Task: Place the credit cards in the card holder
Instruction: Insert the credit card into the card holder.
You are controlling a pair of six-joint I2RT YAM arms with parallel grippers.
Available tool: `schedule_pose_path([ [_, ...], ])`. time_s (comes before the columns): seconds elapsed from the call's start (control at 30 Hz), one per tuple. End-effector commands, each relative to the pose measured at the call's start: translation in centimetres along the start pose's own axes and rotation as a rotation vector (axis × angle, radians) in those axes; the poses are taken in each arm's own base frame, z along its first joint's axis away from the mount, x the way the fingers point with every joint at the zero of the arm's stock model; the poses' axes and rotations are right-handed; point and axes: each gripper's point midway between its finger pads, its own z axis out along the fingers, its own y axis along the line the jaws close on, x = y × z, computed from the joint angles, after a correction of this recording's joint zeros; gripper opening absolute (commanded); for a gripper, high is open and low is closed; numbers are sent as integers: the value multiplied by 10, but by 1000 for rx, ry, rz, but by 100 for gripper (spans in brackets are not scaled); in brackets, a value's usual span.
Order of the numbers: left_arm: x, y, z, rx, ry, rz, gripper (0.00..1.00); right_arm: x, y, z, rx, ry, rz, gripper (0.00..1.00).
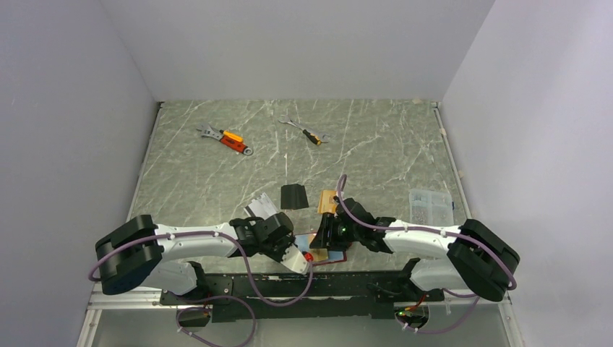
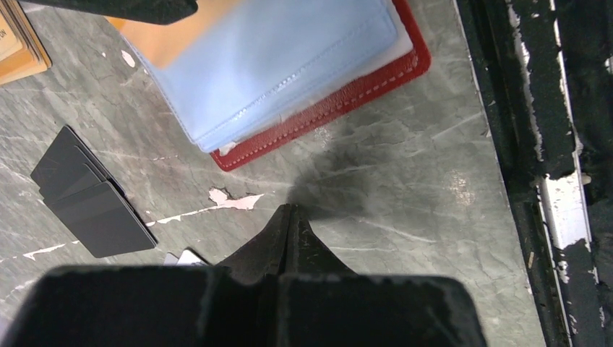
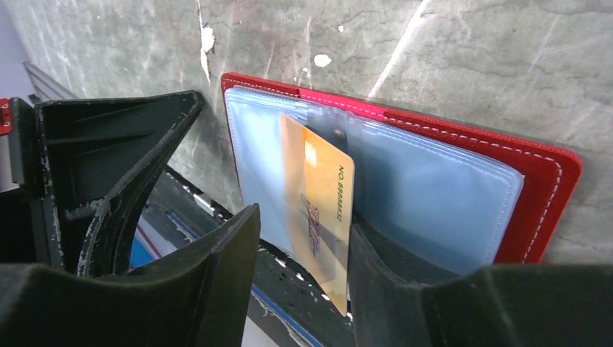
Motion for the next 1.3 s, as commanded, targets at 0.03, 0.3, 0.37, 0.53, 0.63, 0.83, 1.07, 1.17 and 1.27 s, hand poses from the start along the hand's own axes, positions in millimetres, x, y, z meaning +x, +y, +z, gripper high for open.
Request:
schedule_pose_path([
  [0.03, 0, -3, -7, 6, -14, -2, 0, 9, -40, -8, 224, 45, -21, 52],
  [0.3, -29, 14, -24, -22, -118, -31, 0, 5, -33, -11, 205, -4, 21, 51],
  [0.37, -38, 18, -25, -14, -148, -34, 0, 5, -29, -11, 191, -2, 23, 52],
  [0.53, -51, 28, -21, -17, -178, -7, 0, 4, -18, -9, 138, 2, 42, 53],
  [0.63, -57, 33, -20, -25, -200, 3, 0, 5, -11, -6, 79, 0, 62, 53],
  [0.83, -63, 27, -6, 22, -197, 24, 0, 3, -11, -8, 51, -2, 83, 55],
  [1.07, -69, 25, 5, 52, -188, 61, 0, 3, -11, -12, 19, 6, 119, 58],
  [1.17, -63, 21, 14, 79, -139, 76, 0, 0, -5, -15, -31, 3, 150, 58],
  [1.27, -58, 17, 20, 83, -123, 97, 0, -1, -4, -18, -28, 7, 162, 58],
])
